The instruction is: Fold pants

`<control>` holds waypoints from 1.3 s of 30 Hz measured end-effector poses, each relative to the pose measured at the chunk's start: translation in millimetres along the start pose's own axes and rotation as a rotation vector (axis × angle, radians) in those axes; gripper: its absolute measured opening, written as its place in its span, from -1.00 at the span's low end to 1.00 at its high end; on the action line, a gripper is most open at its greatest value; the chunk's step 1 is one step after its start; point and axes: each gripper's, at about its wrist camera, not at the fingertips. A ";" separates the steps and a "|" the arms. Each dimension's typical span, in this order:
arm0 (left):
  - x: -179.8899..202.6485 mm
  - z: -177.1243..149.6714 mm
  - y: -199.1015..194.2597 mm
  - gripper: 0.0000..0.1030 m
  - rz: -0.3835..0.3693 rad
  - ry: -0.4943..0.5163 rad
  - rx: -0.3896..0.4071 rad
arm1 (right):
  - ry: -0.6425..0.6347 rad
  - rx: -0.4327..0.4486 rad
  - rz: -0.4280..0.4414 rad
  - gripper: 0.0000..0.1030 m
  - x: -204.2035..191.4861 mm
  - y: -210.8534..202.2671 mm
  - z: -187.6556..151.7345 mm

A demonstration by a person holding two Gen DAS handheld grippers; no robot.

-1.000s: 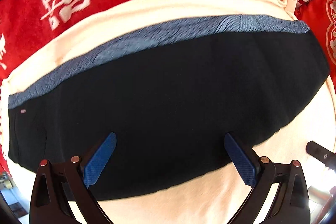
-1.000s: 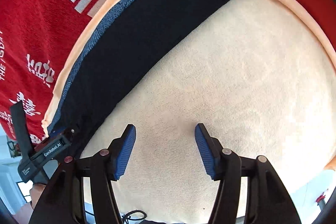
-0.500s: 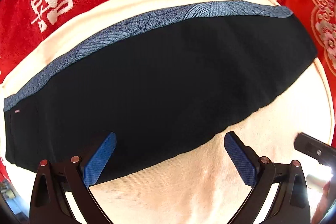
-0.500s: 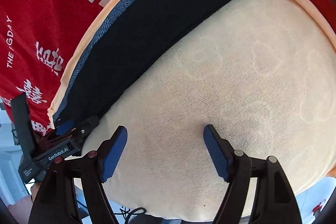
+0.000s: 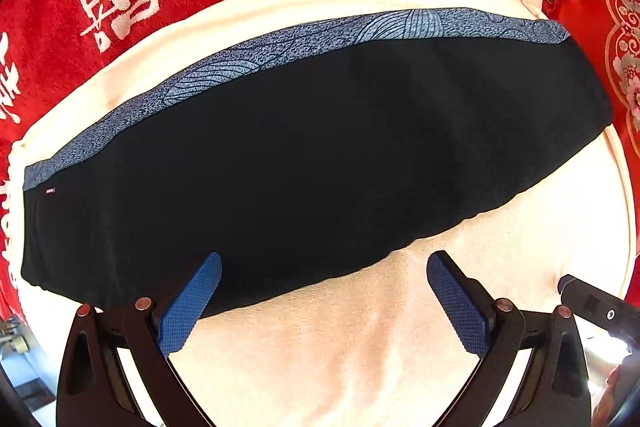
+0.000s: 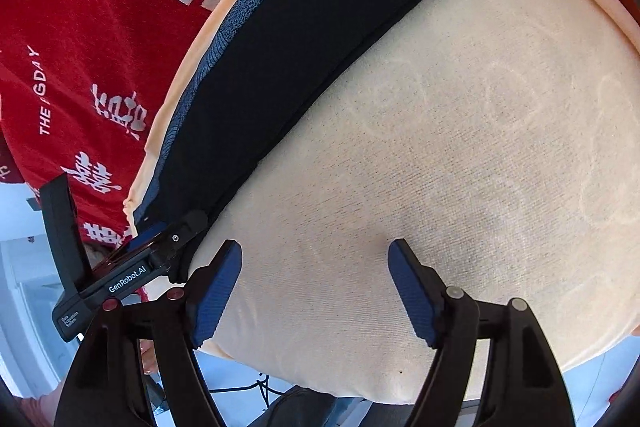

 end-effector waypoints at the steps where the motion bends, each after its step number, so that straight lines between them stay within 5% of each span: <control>1: 2.4 0.3 -1.7 1.00 0.001 0.000 0.002 | -0.009 -0.005 0.004 0.53 0.4 -2.4 0.7; 18: 75.9 25.9 -13.0 1.00 0.011 0.025 -0.006 | 0.016 0.049 0.079 0.53 21.3 -29.9 26.4; 27: 100.5 52.9 -15.8 1.00 0.010 0.037 0.006 | 0.019 0.176 -0.040 0.52 28.9 -47.5 70.8; 29: 100.3 56.4 -14.6 1.00 0.009 0.037 0.010 | 0.041 0.203 -0.076 0.42 34.9 -48.0 85.4; 32: 103.1 63.1 -13.0 1.00 0.010 0.039 0.010 | 0.103 0.224 -0.077 -0.02 47.3 -45.2 104.6; 33: 104.9 64.8 -12.4 1.00 0.011 0.041 0.010 | 0.123 0.225 -0.069 -0.61 51.2 -43.7 109.8; 34: 108.0 66.8 -12.0 1.00 0.012 0.041 0.011 | 0.135 0.227 -0.058 -0.86 53.2 -43.2 113.6; 39: 97.9 75.5 -8.9 1.00 0.002 0.031 0.042 | -0.044 0.274 -0.155 -0.86 20.9 -52.1 122.8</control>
Point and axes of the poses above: each gripper's, at about its wrist camera, not at the fingertips, and y roughly the way its jaws point, x to its right, z to its top, and after that the axes turned 4 degrees about -x, right-handed
